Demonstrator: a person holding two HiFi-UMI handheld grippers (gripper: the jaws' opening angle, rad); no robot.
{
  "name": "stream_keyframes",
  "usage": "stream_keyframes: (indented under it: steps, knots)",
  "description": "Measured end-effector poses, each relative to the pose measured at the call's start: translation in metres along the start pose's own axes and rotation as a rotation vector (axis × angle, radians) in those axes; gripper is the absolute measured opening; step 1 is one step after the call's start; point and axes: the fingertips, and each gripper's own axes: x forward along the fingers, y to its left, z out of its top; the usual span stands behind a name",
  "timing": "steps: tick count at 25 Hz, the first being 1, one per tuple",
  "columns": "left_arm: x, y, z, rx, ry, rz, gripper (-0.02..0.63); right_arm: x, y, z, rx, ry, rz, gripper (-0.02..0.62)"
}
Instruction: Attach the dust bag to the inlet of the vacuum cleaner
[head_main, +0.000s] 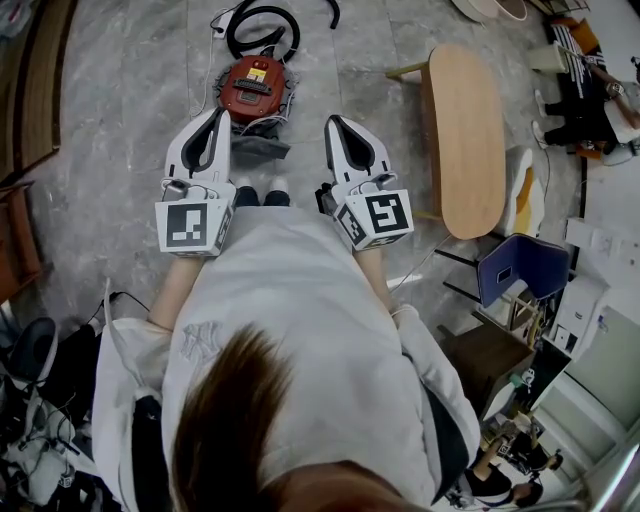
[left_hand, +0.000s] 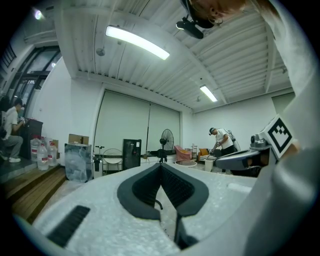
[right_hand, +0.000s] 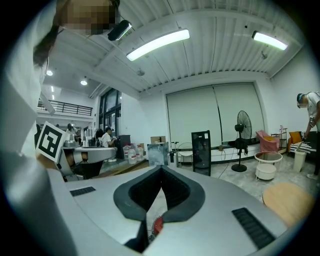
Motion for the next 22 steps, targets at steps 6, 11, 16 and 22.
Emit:
stream_keyframes:
  steps: [6, 11, 16, 22]
  knots:
    - [-0.0015, -0.0010, -0.0011, 0.000, 0.000, -0.006, 0.015, 0.0005, 0.0017, -0.0016, -0.017, 0.013, -0.007, 0.002]
    - [-0.0034, -0.0008, -0.0022, -0.008, 0.002, -0.008, 0.015, 0.0007, 0.0049, 0.0003, -0.023, 0.010, -0.004, 0.002]
    - [-0.0036, -0.0008, -0.0032, -0.012, 0.004, -0.009, 0.015, 0.0007, 0.0049, -0.0009, -0.022, 0.015, -0.006, 0.002]
    - [-0.0026, -0.0025, -0.0043, -0.013, 0.005, -0.006, 0.015, -0.0007, 0.0011, -0.0032, -0.021, 0.017, -0.006, 0.002]
